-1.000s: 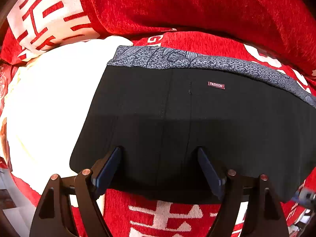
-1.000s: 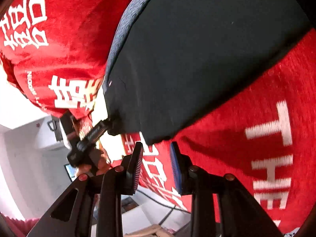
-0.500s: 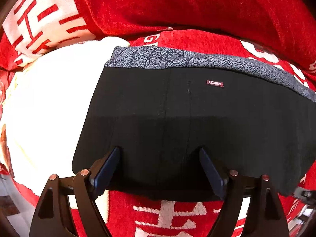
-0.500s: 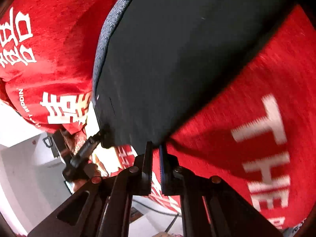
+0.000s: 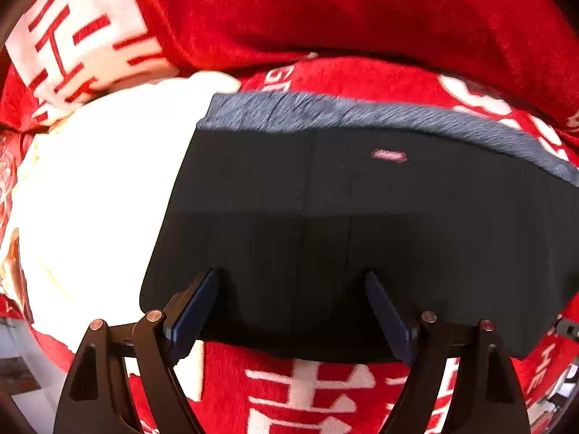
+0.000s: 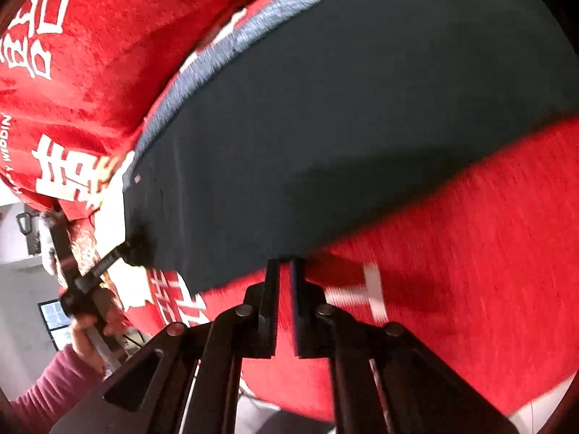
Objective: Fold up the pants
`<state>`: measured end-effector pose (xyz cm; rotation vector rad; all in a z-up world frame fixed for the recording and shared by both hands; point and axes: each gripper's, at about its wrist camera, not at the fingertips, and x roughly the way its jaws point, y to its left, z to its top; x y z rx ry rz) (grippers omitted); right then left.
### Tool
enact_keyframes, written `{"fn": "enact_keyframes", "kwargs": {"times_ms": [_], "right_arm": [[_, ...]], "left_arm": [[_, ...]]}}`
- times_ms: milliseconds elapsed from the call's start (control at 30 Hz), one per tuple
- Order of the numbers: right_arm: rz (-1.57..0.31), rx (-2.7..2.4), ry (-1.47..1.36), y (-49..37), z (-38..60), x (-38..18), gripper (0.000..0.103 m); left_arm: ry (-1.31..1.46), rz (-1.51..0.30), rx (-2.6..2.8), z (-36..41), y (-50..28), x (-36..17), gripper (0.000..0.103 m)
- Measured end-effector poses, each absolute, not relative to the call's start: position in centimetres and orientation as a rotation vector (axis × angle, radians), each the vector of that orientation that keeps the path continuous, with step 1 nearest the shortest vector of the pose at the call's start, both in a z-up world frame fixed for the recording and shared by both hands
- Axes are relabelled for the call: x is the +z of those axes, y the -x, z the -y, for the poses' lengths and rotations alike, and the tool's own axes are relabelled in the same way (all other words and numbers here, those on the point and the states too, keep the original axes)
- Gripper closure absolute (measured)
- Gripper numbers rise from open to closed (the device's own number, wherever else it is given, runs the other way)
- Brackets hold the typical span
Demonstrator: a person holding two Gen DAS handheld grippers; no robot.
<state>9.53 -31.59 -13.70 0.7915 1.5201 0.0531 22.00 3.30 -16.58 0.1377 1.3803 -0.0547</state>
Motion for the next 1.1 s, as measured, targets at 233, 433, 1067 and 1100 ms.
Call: {"fn": "enact_keyframes", "kwargs": {"times_ms": [233,433,1067,1100], "right_arm": [[-1.422,0.230,-0.638,-17.5,27.3,-10.2,0.090],[-1.450,0.458,-0.434,-27.6,17.5,-10.9,0.078],[-1.541,0.727,0.126,-39.4,-3.7,-18.7,0.064],[-1.573,0.720,0.103,-39.7,-3.7,-19.3,0.064]], "left_arm": [[-0.091,-1.280,-0.074,-1.7,-23.5,-13.9,0.019],[-0.034,-1.328,0.034,-6.4,-22.7,-16.2,0.019],[0.070,-1.201,-0.016,-9.7,-17.0,-18.7,0.018],[0.073,-1.199,-0.018,-9.8,-16.2,-18.4,0.018]]}}
